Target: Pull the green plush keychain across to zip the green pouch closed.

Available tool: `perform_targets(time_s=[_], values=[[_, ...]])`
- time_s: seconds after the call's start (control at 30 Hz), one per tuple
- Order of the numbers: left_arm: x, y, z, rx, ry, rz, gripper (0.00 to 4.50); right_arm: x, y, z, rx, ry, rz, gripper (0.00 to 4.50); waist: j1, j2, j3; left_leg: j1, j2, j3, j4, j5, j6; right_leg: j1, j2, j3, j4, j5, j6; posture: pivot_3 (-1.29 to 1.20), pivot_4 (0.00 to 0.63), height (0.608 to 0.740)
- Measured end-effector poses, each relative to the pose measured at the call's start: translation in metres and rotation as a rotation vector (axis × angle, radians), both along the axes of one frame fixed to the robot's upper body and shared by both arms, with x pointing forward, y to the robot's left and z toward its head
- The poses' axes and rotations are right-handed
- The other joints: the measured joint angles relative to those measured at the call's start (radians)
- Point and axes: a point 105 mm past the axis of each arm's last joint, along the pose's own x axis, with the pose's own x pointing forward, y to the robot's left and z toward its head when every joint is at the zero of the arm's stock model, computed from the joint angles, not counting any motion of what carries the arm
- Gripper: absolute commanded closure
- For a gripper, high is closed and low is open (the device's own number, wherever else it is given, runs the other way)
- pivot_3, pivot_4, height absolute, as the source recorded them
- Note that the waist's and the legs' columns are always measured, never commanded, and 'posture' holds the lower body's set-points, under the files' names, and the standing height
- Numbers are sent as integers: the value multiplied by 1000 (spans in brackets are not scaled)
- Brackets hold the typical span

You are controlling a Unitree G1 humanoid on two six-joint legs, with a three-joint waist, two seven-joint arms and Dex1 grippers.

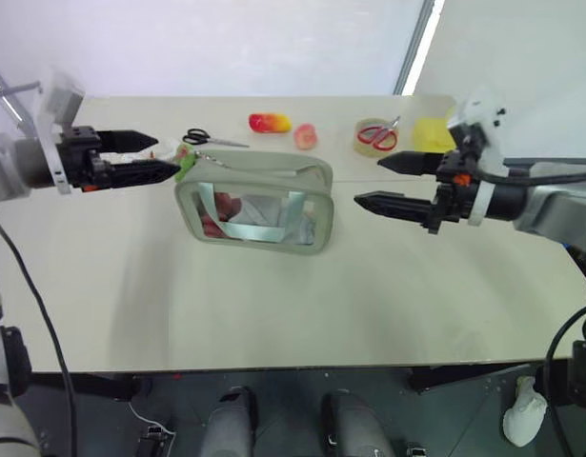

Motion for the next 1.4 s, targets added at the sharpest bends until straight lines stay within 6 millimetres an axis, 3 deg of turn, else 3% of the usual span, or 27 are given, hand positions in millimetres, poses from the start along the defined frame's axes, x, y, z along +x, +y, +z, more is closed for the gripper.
perform_targets(time_s=[0.13, 0.33, 0.57, 0.7, 1.1, 1.4], values=[[2, 12, -16, 4, 52, 39, 11, 0, 1, -15, -42, 24, -19, 16, 2, 0, 0, -1, 0, 0, 0, 0, 0, 0, 0, 0, 0, 0, 0, 0, 150, 740], [2, 24, -13, 27, 39, 77, 11, 5, 6, -17, -61, 8, -22, 16, 0, 0, 0, -1, 0, 0, 1, 0, 0, -1, 0, 0, 0, 0, -1, 0, 150, 740], [4, 23, -10, 25, 26, 81, 11, 12, 15, -9, -80, -52, 10, 16, 0, 0, 0, -1, 0, 1, 0, 0, 0, -1, 0, 0, -1, 0, -1, 0, 150, 740], [5, 23, -9, 19, 22, 78, 11, 22, 30, -7, -97, -100, 75, 16, -2, 0, 0, -1, 0, 1, 0, 0, 0, -1, 0, 0, 0, 0, -1, 0, 150, 740], [0, 8, -4, 12, 20, 26, 11, 51, 48, -38, -165, -131, 146, 16, -1, 0, 0, -1, 0, 1, 1, 0, 0, -1, 0, 0, 0, 1, 0, 0, 150, 740], [-2, 10, -5, 17, 19, 40, 11, 53, 55, -36, -161, -145, 172, 16, 1, 0, 0, -1, 0, 1, 0, 0, 0, -1, 0, 0, 0, 0, 1, 0, 150, 740]])
